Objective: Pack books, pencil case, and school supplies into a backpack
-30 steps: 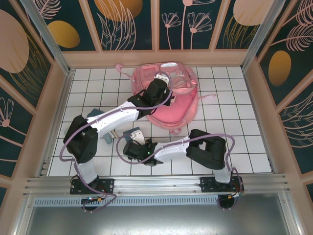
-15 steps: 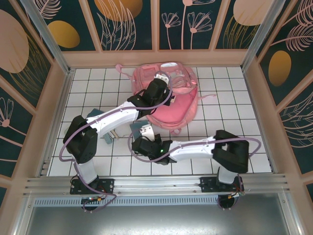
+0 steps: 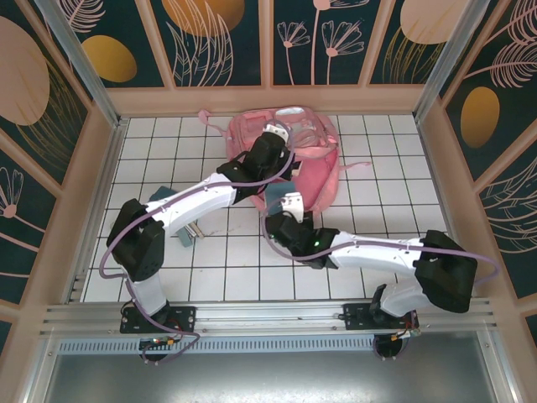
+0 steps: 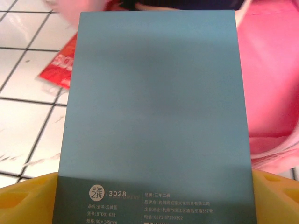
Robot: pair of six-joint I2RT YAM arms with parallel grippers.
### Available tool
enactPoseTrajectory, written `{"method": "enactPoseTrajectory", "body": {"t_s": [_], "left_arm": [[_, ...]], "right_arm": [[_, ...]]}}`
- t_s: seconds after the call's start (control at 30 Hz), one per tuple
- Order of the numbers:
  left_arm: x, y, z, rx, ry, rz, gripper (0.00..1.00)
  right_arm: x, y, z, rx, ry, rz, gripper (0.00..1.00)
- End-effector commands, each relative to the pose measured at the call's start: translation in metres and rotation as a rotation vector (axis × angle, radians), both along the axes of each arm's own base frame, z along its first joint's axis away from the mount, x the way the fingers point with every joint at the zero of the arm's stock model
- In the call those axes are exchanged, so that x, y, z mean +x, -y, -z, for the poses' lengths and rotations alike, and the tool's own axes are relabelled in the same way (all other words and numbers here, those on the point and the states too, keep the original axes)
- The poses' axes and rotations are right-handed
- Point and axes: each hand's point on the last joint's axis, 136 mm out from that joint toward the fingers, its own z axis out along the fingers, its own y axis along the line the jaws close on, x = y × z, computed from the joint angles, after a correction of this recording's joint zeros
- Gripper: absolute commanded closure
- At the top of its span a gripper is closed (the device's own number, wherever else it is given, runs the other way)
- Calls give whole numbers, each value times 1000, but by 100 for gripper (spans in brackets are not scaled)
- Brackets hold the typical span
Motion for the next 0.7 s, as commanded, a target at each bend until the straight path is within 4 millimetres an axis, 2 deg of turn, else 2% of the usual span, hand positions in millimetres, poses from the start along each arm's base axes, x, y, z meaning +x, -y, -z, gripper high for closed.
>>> {"method": "enactPoseTrajectory", "body": {"t_s": [0.0, 0.23, 0.43, 0.67], "left_arm": [[12, -24, -55, -61, 95, -88, 100], [10, -19, -66, -72, 106, -60, 100], [8, -13, -75, -93, 110, -22, 100], [4, -6, -81, -105, 108, 21, 100]], "right_arm": [[24, 13, -22, 31, 82, 29, 16], [68, 29, -35, 41, 131, 62, 16], [103, 19, -47, 50, 172, 53, 15], [147, 8, -33, 40, 188, 60, 14]]}}
